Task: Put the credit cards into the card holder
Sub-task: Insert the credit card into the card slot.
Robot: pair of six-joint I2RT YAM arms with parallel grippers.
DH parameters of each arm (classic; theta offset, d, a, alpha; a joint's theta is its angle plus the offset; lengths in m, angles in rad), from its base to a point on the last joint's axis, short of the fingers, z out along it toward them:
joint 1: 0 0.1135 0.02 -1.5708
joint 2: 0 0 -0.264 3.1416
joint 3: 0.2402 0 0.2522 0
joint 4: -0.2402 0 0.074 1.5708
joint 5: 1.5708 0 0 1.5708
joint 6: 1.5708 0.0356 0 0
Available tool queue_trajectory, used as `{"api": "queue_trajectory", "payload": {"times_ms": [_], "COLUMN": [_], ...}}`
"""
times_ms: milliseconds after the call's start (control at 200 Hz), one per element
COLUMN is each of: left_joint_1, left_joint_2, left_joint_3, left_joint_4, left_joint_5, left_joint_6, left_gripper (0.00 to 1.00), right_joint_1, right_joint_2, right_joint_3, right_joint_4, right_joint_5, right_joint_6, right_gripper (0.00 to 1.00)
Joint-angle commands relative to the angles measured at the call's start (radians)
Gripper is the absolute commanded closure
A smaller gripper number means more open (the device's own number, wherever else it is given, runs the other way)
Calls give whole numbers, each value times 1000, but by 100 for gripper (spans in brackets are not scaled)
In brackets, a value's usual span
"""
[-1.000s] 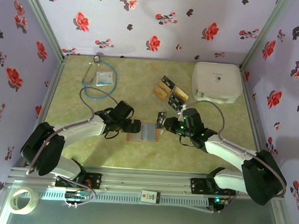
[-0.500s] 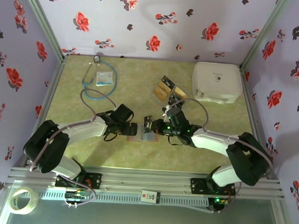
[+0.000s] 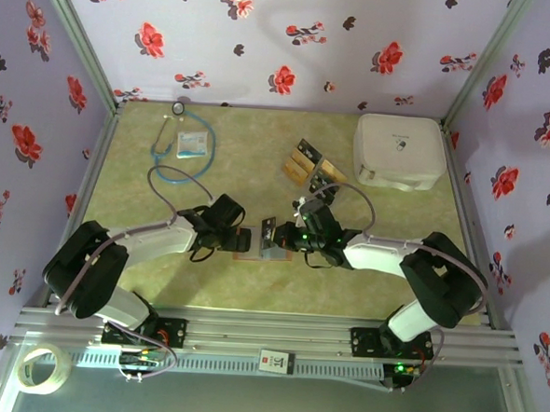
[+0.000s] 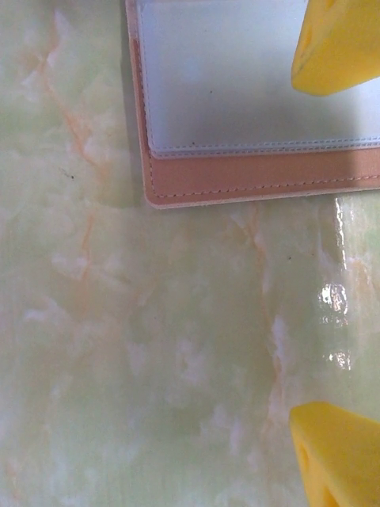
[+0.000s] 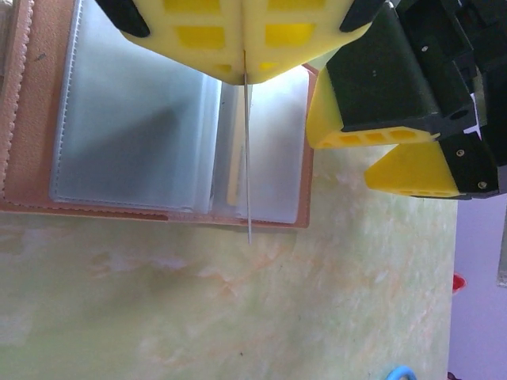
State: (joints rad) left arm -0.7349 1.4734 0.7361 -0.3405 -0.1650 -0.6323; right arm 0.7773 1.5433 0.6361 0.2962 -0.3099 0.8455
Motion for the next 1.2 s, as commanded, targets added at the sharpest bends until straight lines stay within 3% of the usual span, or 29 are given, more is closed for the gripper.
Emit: {"api": "queue_trajectory", "payload": {"times_ms": [0, 360, 850, 1195], "left_joint_1": [-3, -3, -3, -3], "left_joint_2": [15, 61, 10, 6], "left_joint_3": [-17, -41, -68, -68], "left_joint_4": [21, 41, 18, 20], "left_joint_5": [-18, -22, -39, -39], "left_joint_6": [16, -2, -21, -27], "left_gripper": [0, 0, 0, 0], "right_joint_1": [3, -13, -51, -37], "right_joint_2": [14, 2, -34, -30], "right_joint_3": [-21, -55, -100, -95], "right_joint_4": [45, 80, 93, 203], "right_joint_5": [28, 23, 7, -46], "right_joint_6": [-16, 4, 7, 44], "right_gripper": [100, 100, 100, 100]}}
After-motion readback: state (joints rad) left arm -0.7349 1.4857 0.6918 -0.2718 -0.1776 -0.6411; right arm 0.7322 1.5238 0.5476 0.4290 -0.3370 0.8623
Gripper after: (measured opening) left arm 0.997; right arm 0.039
